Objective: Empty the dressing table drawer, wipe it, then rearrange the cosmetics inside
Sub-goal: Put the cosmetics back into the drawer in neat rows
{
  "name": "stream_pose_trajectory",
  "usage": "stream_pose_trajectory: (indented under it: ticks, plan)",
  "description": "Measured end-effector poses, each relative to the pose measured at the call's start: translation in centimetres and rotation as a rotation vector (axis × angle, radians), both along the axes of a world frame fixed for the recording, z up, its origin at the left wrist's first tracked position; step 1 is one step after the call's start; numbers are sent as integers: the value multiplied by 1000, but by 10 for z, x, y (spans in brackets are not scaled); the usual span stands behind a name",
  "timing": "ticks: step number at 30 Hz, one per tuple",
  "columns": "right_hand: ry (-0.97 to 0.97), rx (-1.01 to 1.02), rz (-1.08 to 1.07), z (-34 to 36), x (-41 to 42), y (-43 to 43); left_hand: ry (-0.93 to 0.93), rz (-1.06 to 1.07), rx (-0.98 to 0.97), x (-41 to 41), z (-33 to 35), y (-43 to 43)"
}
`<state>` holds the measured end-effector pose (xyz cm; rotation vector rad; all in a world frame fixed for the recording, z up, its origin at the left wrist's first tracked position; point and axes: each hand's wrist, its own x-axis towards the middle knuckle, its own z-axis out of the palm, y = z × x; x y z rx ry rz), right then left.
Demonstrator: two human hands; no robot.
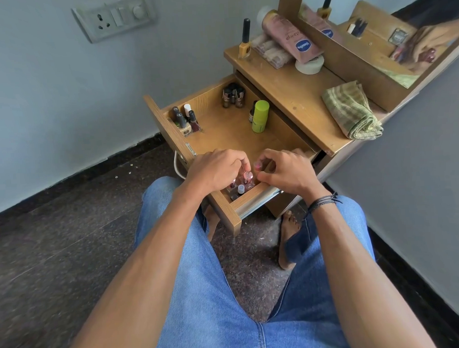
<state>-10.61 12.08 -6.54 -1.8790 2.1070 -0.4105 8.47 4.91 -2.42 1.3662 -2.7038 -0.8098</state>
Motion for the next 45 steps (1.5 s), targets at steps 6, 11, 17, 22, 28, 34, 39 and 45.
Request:
stream_pose_trajectory:
  ticks: [6, 11, 17, 22, 28, 34, 39, 45]
  plan:
    - [-4, 2, -1, -1, 0, 0, 1, 3, 46, 0, -1, -3]
    - [13, 0, -5, 0, 1, 0, 19, 8, 72, -1, 3, -2]
    - [13, 4, 1, 2, 2, 1, 25, -9, 74, 1, 4, -2]
    - [17, 3, 6, 2, 1, 1, 22, -19, 47, 1, 3, -3]
    - [14, -2, 6, 1, 1, 0, 4, -29, 34, 1, 2, -3]
    - [6, 1, 8, 1, 1, 0, 221, 113, 85, 2, -2, -7]
    - [-59, -11, -4, 0, 0, -1, 309, 184, 34, 1, -9, -7]
    - [-328, -237, -76, -1, 5, -3, 427, 200, -15, 3, -13, -10]
